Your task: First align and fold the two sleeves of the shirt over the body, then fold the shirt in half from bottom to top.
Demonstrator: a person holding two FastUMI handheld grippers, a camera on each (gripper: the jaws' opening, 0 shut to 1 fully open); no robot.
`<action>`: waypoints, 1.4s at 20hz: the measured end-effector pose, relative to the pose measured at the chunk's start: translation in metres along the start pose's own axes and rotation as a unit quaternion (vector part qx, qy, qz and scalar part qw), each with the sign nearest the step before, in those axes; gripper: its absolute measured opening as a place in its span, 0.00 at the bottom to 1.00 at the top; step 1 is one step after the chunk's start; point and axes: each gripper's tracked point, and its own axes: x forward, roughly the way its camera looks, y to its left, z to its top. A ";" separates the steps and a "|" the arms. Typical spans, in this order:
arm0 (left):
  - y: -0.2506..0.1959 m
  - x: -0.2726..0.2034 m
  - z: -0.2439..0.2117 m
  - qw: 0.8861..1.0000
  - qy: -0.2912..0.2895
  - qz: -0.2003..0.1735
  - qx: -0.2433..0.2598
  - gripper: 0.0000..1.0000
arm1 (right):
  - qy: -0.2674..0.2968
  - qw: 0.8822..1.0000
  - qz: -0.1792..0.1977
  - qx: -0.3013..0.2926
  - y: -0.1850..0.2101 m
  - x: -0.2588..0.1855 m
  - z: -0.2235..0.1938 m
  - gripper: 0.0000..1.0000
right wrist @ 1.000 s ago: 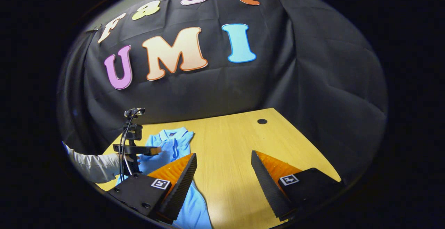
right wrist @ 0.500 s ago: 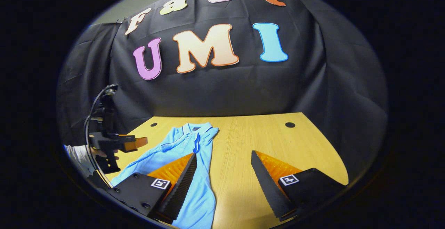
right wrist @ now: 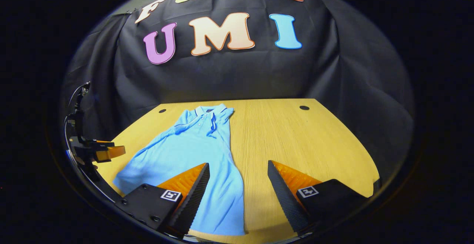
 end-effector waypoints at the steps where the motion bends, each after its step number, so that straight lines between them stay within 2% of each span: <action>1: 0.006 -0.005 -0.010 1.000 0.008 0.001 0.000 0.93 | 0.009 1.000 -0.002 0.000 0.004 -0.004 -0.012 0.94; 2: 0.010 -0.010 -0.019 1.000 0.011 0.001 0.001 0.94 | 0.017 1.000 -0.003 0.000 0.008 -0.008 -0.022 0.98; 4: 0.017 -0.018 -0.036 1.000 0.019 0.001 0.001 0.93 | 0.032 0.999 -0.007 -0.002 0.013 -0.013 -0.042 0.94; 5: 0.020 -0.021 -0.044 1.000 0.024 0.002 -0.001 0.94 | 0.038 0.999 -0.009 -0.003 0.014 -0.016 -0.051 0.98; 6: 0.023 -0.022 -0.052 1.000 0.029 0.003 -0.004 0.94 | 0.045 0.999 -0.012 -0.005 0.015 -0.018 -0.060 0.94; 7: 0.025 -0.025 -0.061 0.999 0.035 0.005 -0.007 0.94 | 0.051 0.999 -0.015 -0.008 0.016 -0.019 -0.069 0.94; 8: 0.027 -0.027 -0.070 0.999 0.040 0.006 -0.009 0.94 | 0.059 0.998 -0.021 -0.012 0.014 -0.021 -0.078 0.98; 10: 0.030 -0.031 -0.089 0.998 0.055 0.006 -0.006 0.93 | 0.073 0.997 -0.033 -0.018 0.008 -0.025 -0.096 0.98; 11: 0.029 -0.031 -0.096 0.998 0.062 0.005 -0.004 0.94 | 0.081 0.996 -0.038 -0.018 0.006 -0.027 -0.104 0.94; 12: 0.029 -0.032 -0.104 0.998 0.068 0.005 -0.004 0.94 | 0.087 0.995 -0.043 -0.014 0.003 -0.029 -0.110 0.94; 14: 0.027 -0.033 -0.117 0.997 0.079 0.002 -0.007 0.94 | 0.099 0.994 -0.052 -0.009 -0.001 -0.031 -0.123 0.98; 15: 0.028 -0.035 -0.118 0.997 0.076 0.001 -0.010 0.94 | 0.107 0.993 -0.056 -0.008 -0.003 -0.031 -0.130 0.94; 16: 0.027 -0.032 -0.114 0.998 0.064 0.000 -0.015 0.94 | 0.111 0.992 -0.060 -0.006 -0.003 -0.029 -0.134 0.98; 17: 0.023 -0.032 -0.116 0.998 0.066 -0.005 -0.021 0.93 | 0.115 0.991 -0.062 -0.002 -0.003 -0.029 -0.138 0.94; 19: 0.021 -0.029 -0.114 0.998 0.058 -0.009 -0.025 0.95 | 0.127 0.990 -0.062 0.013 -0.001 -0.025 -0.147 0.94; 20: 0.020 -0.027 -0.115 0.998 0.058 -0.011 -0.023 0.95 | 0.115 0.991 -0.063 0.014 -0.001 -0.022 -0.141 0.99; 21: 0.017 -0.026 -0.114 0.998 0.054 -0.016 -0.021 0.96 | 0.123 0.991 -0.059 0.011 0.002 -0.022 -0.142 0.94; 23: 0.009 -0.025 -0.113 0.998 0.052 -0.030 -0.010 0.96 | 0.119 0.992 -0.042 -0.001 0.012 -0.019 -0.144 0.92; 24: 0.003 -0.025 -0.113 0.998 0.052 -0.039 -0.006 0.87 | 0.115 0.993 -0.029 -0.009 0.017 -0.017 -0.144 0.90; 25: -0.002 -0.023 -0.112 0.998 0.046 -0.048 -0.004 0.80 | 0.115 0.993 -0.017 -0.017 0.023 -0.018 -0.145 0.73; 26: -0.007 -0.023 -0.110 0.998 0.039 -0.056 -0.011 0.65 | 0.113 0.993 -0.007 -0.018 0.031 -0.019 -0.146 0.51; 27: -0.011 -0.022 -0.108 0.997 0.026 -0.062 -0.024 0.47 | 0.112 0.994 -0.006 -0.020 0.033 -0.019 -0.147 0.29; 28: -0.016 -0.021 -0.107 0.996 0.019 -0.070 -0.044 0.28 | 0.112 0.994 -0.003 -0.020 0.033 -0.019 -0.145 0.15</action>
